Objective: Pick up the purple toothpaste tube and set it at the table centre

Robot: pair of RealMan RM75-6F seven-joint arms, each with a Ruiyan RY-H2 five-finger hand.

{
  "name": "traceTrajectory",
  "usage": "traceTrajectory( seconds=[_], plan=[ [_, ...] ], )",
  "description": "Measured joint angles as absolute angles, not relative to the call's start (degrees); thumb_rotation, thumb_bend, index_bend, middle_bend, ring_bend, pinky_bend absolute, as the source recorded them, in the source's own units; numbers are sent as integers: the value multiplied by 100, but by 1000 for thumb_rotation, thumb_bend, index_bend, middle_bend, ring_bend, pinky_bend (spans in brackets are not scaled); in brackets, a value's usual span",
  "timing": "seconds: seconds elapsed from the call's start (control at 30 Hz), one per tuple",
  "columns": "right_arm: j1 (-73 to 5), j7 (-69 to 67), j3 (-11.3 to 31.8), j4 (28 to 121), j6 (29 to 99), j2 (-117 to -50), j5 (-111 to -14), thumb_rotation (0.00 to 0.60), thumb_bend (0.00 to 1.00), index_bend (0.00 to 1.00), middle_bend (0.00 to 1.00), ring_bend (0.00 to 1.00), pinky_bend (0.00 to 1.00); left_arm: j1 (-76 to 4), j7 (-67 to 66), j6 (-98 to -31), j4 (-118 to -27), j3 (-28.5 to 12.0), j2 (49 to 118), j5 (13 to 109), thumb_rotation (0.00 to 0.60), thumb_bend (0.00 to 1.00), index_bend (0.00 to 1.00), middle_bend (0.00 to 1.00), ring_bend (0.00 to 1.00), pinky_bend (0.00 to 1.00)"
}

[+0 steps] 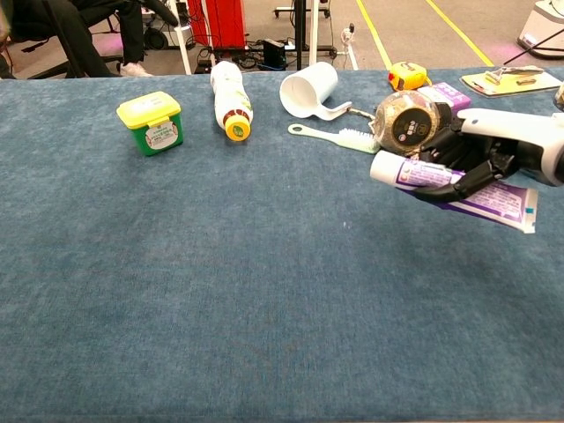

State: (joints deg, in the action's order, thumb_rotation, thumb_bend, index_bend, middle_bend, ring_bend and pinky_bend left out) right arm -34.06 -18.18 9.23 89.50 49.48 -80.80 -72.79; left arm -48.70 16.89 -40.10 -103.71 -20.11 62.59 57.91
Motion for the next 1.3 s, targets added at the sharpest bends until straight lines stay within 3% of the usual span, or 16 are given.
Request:
traceTrajectory(
  seconds=[0.1, 0.23, 0.33, 0.5, 0.6, 0.77, 0.9, 0.97, 1.07, 1.13, 1.3],
  plan=[
    [-3440, -1510, 857, 8840, 4942, -8109, -7282, 475, 483, 371, 493, 567, 562, -4680, 1687, -4156, -10463, -1924, 6076, 5976, 0, 36, 0, 0, 0, 162],
    [-3503, -1090, 794, 8733, 4889, -8124, -7228, 305, 483, 139, 253, 323, 324, -4390, 1664, -4396, -10553, -1775, 5866, 6298, 0, 36, 0, 0, 0, 162],
    [-3543, -847, 769, 8687, 4864, -8103, -7174, 247, 483, 58, 181, 266, 270, -4174, 1674, -4604, -10609, -1644, 5731, 6550, 0, 37, 0, 0, 0, 162],
    [-3526, -614, 750, 8690, 4981, -8009, -7145, 240, 482, 47, 167, 254, 263, -3872, 1793, -4782, -10654, -1431, 5538, 6848, 0, 37, 0, 2, 0, 162],
    [-3474, -631, 761, 8749, 5085, -7906, -7164, 251, 483, 77, 183, 259, 264, -3728, 1794, -4889, -10671, -1330, 5437, 6940, 0, 37, 0, 11, 0, 162],
    [-3310, -759, 843, 8824, 5474, -7743, -7220, 359, 484, 214, 283, 348, 339, -3518, 1459, -5118, -10768, -1164, 5249, 6954, 0, 51, 45, 42, 9, 162],
    [-3115, -887, 934, 8855, 5878, -7593, -7248, 359, 484, 387, 387, 478, 443, -3330, 988, -5412, -10859, -1040, 5126, 6880, 0, 54, 267, 151, 114, 172],
    [-3018, -922, 980, 8856, 6062, -7532, -7249, 361, 484, 456, 430, 540, 498, -3220, 716, -5618, -10909, -977, 5078, 6821, 0, 55, 305, 178, 137, 193],
    [-2904, -930, 1032, 8826, 6285, -7475, -7238, 361, 484, 538, 511, 614, 570, -3072, 399, -5888, -10958, -895, 5035, 6751, 55, 65, 347, 232, 182, 267],
    [-2818, -940, 1064, 8800, 6467, -7452, -7228, 361, 484, 583, 563, 643, 602, -2950, 157, -6113, -10966, -840, 5028, 6730, 128, 85, 394, 265, 213, 286],
    [-2472, -919, 1128, 8640, 7079, -7351, -7231, 366, 484, 642, 622, 697, 649, -2530, -353, -6978, -10955, -691, 5108, 6760, 236, 93, 451, 324, 263, 331]
  ],
)
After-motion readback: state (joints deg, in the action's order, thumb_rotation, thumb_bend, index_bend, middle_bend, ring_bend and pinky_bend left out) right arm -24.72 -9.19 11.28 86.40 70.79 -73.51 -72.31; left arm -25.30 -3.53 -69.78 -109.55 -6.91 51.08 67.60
